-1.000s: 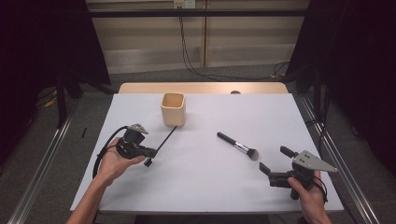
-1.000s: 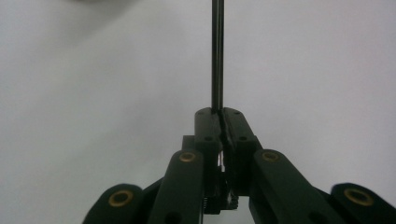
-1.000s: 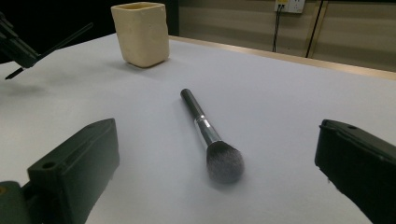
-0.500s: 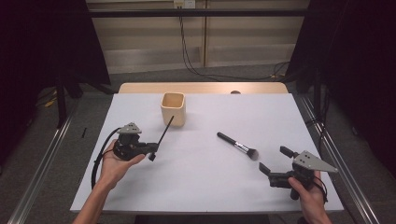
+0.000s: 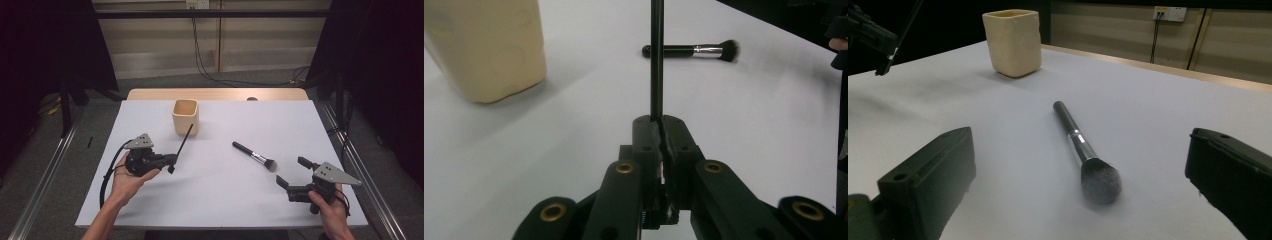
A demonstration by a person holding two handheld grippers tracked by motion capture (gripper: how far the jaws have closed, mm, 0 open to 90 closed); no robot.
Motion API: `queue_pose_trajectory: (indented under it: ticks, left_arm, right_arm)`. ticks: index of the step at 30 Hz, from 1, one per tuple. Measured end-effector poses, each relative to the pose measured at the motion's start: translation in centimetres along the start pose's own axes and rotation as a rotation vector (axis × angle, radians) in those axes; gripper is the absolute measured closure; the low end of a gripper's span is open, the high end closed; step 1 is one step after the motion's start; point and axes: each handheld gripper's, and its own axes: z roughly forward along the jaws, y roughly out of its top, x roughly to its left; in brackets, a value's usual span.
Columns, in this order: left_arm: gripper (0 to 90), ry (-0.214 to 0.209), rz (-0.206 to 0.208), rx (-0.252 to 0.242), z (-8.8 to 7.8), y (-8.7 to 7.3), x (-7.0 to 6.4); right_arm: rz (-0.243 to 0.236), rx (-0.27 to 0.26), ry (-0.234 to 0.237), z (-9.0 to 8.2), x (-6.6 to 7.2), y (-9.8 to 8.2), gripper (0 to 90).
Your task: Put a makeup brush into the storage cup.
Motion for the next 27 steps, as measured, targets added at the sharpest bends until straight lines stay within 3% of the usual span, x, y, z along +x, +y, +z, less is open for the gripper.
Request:
queue_pose_trajectory:
  ticks: [8,13,18,27]
  left_arm:
    - [85.7,-0.049,0.020,0.020,0.8,0.3,-1.1]
    - [85.7,-0.069,0.027,0.024,1.1,0.5,-1.9]
    - [85.7,-0.090,0.040,0.036,1.8,0.7,-2.6]
    - [85.7,-0.127,0.067,0.084,2.8,1.0,-3.5]
  right_arm:
    - [-0.003,-0.002,0.044,0.3,0.4,0.4,0.0]
    - [-0.019,0.001,0.045,0.4,0.8,0.7,0.0]
    - [-0.024,-0.010,0.092,0.6,1.2,1.3,0.0]
    - [-0.041,0.032,0.196,2.3,2.5,2.5,0.0]
